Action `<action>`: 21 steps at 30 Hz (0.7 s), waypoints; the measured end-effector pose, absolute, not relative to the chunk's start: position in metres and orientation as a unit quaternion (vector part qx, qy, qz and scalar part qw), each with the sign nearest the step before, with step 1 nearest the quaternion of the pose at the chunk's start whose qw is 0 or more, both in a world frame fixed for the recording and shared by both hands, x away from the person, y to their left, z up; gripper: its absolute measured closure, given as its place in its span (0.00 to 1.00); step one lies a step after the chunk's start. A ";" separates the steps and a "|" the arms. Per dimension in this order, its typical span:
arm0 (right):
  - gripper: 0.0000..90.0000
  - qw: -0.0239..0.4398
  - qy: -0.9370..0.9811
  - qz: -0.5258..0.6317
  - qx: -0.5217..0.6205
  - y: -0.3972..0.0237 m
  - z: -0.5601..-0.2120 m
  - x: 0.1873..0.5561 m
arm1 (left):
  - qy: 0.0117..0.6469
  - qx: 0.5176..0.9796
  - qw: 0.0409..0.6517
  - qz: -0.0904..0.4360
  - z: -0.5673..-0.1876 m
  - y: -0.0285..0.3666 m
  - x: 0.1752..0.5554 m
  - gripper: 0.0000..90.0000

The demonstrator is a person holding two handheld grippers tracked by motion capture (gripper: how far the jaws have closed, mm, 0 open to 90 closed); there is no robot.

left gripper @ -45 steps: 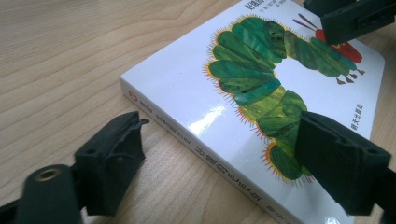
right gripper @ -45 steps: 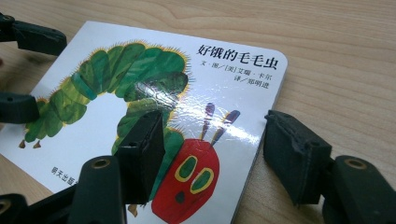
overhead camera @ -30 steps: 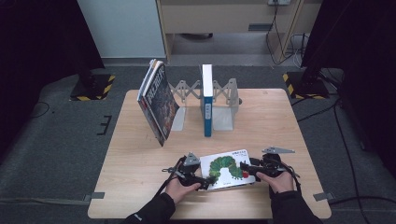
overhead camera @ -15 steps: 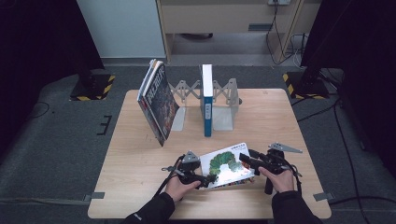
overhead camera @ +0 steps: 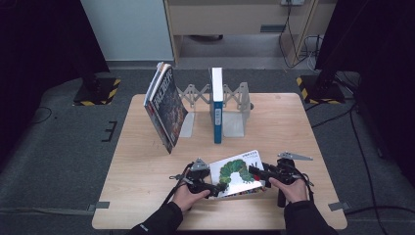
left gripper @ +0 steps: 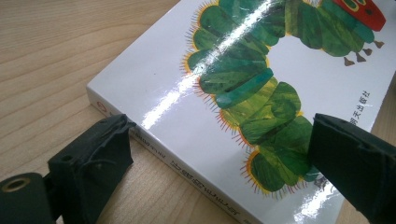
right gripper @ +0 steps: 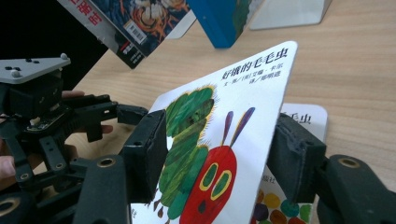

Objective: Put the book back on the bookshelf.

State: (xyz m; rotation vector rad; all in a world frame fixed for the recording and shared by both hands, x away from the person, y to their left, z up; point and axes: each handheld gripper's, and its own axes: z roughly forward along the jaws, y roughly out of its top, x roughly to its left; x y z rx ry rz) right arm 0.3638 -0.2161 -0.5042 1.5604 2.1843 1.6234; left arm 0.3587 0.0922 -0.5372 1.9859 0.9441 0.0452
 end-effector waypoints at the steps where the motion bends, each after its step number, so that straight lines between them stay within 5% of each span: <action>1: 0.47 -0.006 0.705 0.509 0.495 -0.215 -0.507 0.367 | 0.380 0.807 0.452 0.018 -0.537 0.092 0.359 0.04; 14: 0.60 -0.031 0.729 0.477 0.489 -0.205 -0.516 0.379 | 0.383 0.807 0.449 0.024 -0.537 0.092 0.358 0.04; 21: 0.73 -0.041 0.717 0.496 0.487 -0.206 -0.511 0.379 | 0.393 0.803 0.447 0.018 -0.532 0.099 0.359 0.16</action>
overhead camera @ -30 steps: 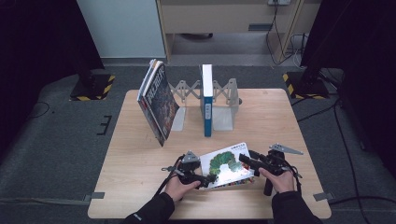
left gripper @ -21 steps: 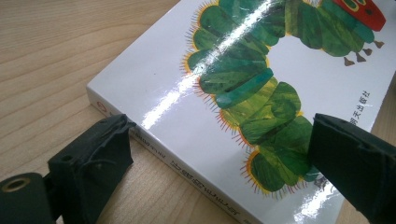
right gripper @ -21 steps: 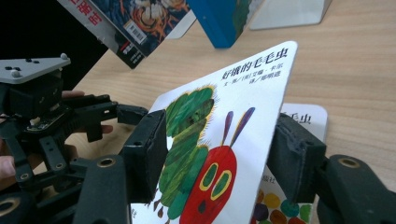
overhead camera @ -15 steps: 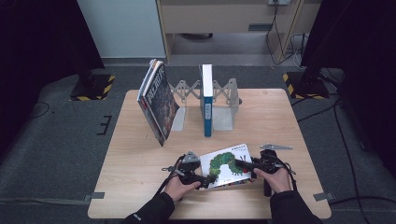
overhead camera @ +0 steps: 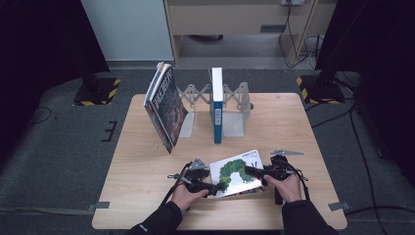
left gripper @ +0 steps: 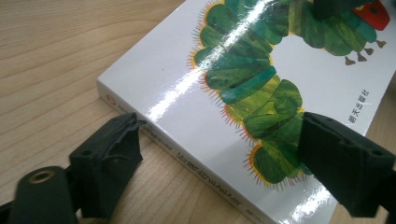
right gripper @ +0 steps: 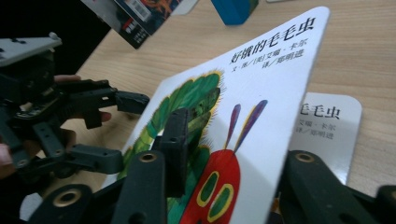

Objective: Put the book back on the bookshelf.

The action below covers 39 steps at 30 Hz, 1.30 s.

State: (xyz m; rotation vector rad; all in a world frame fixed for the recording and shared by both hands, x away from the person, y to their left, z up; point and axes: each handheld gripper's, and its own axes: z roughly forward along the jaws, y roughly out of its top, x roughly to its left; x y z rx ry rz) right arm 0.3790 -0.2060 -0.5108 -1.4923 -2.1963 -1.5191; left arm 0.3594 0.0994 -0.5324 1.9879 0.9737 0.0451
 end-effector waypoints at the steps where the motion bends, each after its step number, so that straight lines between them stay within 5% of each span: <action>1: 0.73 0.041 -0.717 -0.496 -0.487 -0.206 -0.511 0.379 | 0.393 0.803 0.447 0.018 -0.532 0.099 0.359 0.16; 10: 0.91 0.064 -0.688 -0.541 -0.479 -0.206 -0.499 0.377 | 0.399 0.787 0.470 0.003 -0.524 0.108 0.359 0.18; 27: 0.97 0.069 -0.680 -0.594 -0.425 -0.206 -0.482 0.372 | 0.367 0.800 0.472 -0.043 -0.537 0.095 0.360 0.05; 39: 0.72 -0.031 -0.729 -0.516 -0.448 -0.203 -0.493 0.373 | 0.374 0.794 0.478 -0.029 -0.539 0.098 0.361 0.13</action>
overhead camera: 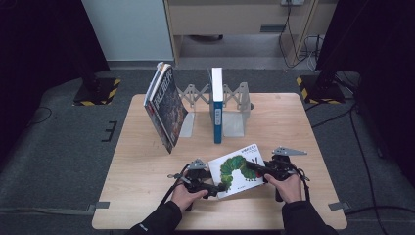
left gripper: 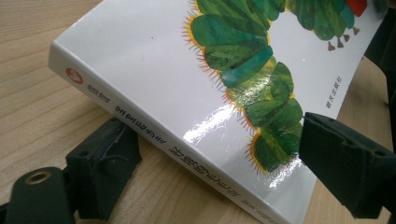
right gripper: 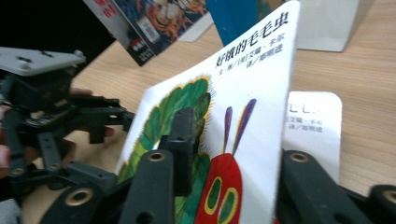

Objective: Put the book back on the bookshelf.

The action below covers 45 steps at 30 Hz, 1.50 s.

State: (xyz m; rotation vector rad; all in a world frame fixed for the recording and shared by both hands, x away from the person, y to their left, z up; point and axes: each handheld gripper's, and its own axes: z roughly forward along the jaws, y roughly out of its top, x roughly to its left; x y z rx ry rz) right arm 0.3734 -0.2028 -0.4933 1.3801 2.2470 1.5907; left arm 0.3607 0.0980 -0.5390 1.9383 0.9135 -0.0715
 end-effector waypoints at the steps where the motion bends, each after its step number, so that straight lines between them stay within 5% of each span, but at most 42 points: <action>1: 0.65 0.044 0.740 0.496 0.451 -0.200 -0.497 0.374 | 0.375 0.793 0.479 -0.029 -0.539 0.098 0.361 0.13; 11: 0.54 0.057 0.754 0.455 0.470 -0.194 -0.510 0.375 | 0.377 0.793 0.478 -0.025 -0.539 0.099 0.362 0.19; 41: 0.48 0.044 0.765 0.472 0.436 -0.178 -0.510 0.372 | 0.397 0.776 0.488 -0.036 -0.541 0.105 0.366 0.24; 45: 0.40 0.048 0.777 0.458 0.430 -0.177 -0.508 0.372 | 0.402 0.772 0.490 -0.037 -0.541 0.104 0.366 0.25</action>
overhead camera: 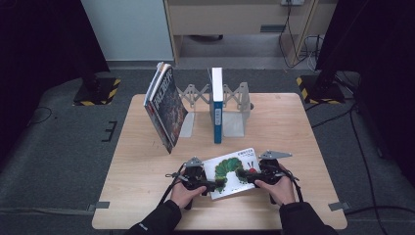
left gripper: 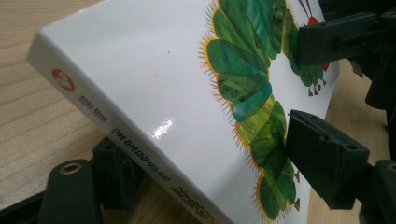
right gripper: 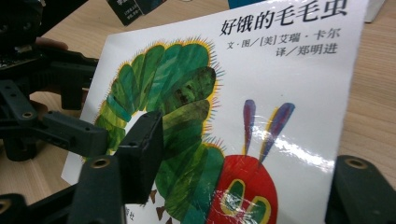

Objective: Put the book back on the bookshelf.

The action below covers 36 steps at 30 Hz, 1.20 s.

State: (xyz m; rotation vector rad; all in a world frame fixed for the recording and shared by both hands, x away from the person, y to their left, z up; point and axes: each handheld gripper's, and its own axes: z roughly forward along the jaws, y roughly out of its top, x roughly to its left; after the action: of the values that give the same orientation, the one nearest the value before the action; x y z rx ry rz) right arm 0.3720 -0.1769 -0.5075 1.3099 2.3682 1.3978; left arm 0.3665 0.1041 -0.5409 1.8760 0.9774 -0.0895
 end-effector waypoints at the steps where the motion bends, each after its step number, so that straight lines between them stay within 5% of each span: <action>1: 0.40 0.048 0.777 0.458 0.430 -0.177 -0.508 0.372 | 0.402 0.772 0.490 -0.037 -0.541 0.104 0.366 0.25; 8: 0.35 0.108 0.772 0.432 0.453 -0.190 -0.506 0.373 | 0.406 0.772 0.487 -0.030 -0.541 0.104 0.367 0.33; 24: 0.38 0.068 0.769 0.412 0.484 -0.191 -0.519 0.378 | 0.417 0.768 0.486 -0.027 -0.537 0.103 0.366 0.36; 36: 0.42 0.100 0.743 0.470 0.466 -0.195 -0.506 0.380 | 0.409 0.751 0.519 0.013 -0.509 0.111 0.366 0.62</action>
State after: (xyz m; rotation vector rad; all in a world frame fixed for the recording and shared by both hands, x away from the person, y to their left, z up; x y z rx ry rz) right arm 0.3796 -0.1946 -0.5058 1.3785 2.1967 1.3894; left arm 0.3659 0.1110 -0.5093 1.8006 0.9815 0.0308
